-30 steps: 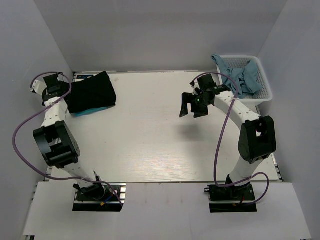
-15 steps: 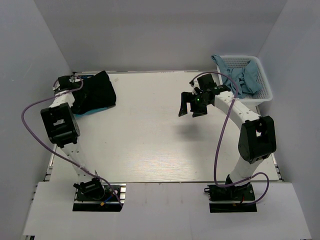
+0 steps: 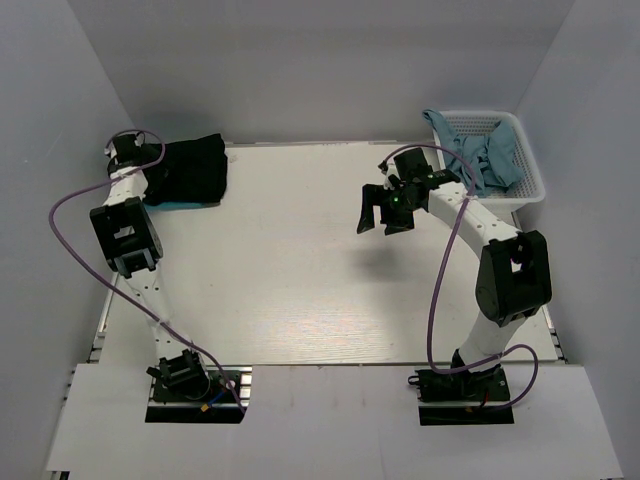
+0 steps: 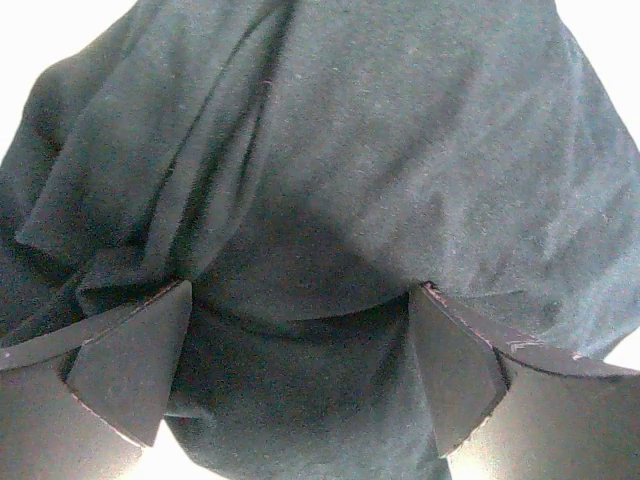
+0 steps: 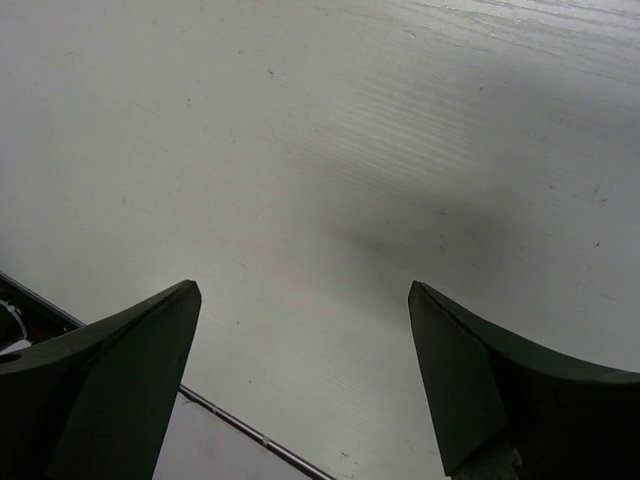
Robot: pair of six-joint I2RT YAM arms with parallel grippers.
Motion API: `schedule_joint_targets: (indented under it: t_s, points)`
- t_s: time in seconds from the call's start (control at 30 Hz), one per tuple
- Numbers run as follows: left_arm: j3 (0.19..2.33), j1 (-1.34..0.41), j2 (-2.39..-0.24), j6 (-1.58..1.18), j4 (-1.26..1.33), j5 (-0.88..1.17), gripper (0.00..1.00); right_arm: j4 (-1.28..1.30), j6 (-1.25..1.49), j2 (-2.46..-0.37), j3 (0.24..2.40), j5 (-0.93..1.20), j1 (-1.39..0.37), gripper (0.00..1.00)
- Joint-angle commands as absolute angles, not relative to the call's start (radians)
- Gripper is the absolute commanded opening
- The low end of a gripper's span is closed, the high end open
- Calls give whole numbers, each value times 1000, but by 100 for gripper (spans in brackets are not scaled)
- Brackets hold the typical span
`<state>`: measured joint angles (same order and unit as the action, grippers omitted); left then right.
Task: Fold and stack the t-shirts
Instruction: Put the neatly folded tshirt into the corner of the board with the left arm
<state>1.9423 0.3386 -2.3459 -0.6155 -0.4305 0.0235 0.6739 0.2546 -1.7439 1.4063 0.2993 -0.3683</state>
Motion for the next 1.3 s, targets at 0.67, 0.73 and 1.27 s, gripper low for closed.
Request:
schedule_joint_targets:
  t_s: [0.67, 0.73, 1.27]
  points:
    - [1363, 206, -1453, -485, -448, 112, 99, 509, 313, -1464, 1315, 278, -368, 90]
    - [1261, 186, -1335, -476, -488, 100, 99, 491, 325, -1384, 1234, 262, -365, 90]
    - [1015, 172, -684, -353, -865, -31, 99, 453, 359, -985, 927, 129, -367, 90]
